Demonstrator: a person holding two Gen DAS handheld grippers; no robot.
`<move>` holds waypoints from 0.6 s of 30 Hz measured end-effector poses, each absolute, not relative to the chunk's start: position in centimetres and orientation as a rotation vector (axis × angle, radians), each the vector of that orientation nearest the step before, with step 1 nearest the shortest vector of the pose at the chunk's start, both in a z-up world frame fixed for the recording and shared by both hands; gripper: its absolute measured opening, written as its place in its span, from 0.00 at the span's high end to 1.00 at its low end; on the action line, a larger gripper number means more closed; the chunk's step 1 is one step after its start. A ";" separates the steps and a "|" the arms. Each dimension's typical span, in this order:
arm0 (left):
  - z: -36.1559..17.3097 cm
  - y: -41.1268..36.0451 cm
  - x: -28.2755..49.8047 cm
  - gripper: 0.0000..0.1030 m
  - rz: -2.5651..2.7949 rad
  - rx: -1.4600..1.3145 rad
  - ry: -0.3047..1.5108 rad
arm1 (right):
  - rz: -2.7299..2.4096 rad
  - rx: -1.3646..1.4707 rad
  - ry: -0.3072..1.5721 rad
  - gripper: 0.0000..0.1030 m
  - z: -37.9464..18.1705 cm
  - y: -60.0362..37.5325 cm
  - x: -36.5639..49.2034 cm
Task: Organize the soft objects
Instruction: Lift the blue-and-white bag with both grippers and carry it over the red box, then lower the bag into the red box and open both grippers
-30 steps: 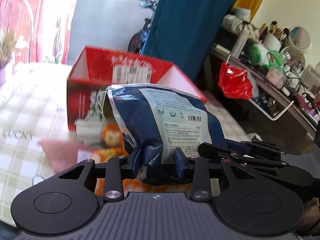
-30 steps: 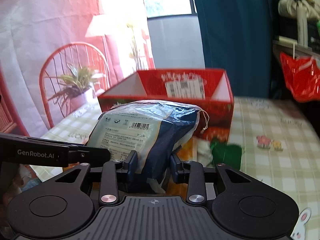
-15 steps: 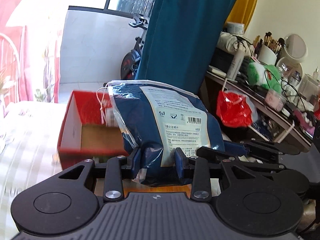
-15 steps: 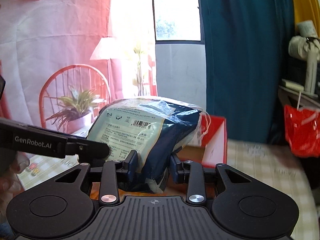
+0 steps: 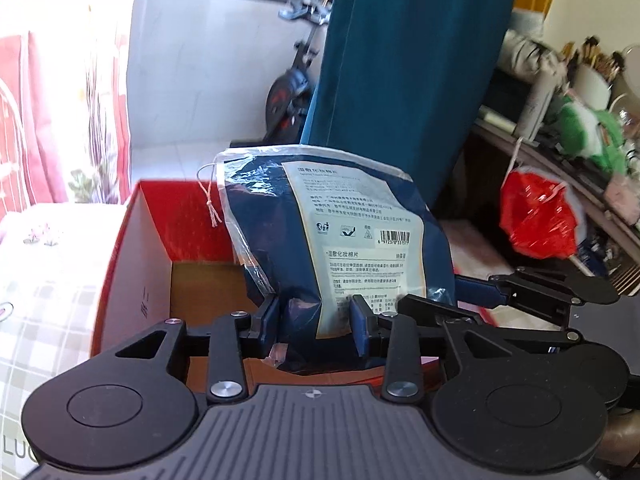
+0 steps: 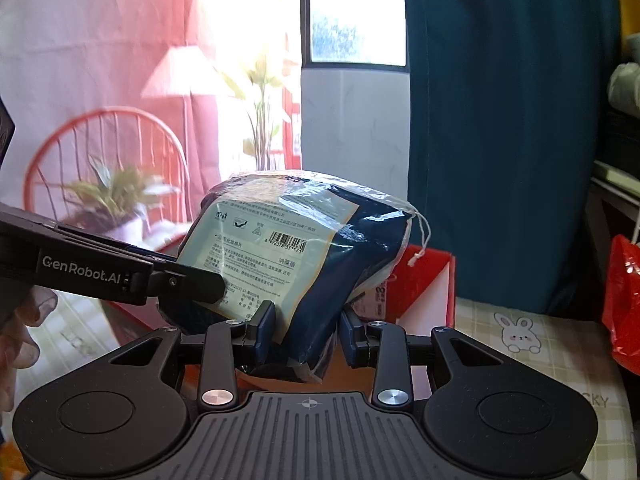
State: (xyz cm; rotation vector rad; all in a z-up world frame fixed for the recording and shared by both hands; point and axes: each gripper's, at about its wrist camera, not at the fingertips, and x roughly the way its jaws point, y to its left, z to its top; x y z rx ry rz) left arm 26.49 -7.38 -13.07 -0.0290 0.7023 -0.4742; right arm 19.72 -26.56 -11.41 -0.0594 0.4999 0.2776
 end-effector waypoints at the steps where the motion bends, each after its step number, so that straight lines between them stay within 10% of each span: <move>1: -13.3 -7.6 26.9 0.62 -0.472 -0.028 0.719 | 0.276 -0.057 0.514 0.70 -11.7 -26.6 20.2; 18: -15.2 -7.5 27.9 0.44 -0.408 -0.074 0.784 | 0.140 -0.077 0.614 0.63 -14.0 -26.8 21.1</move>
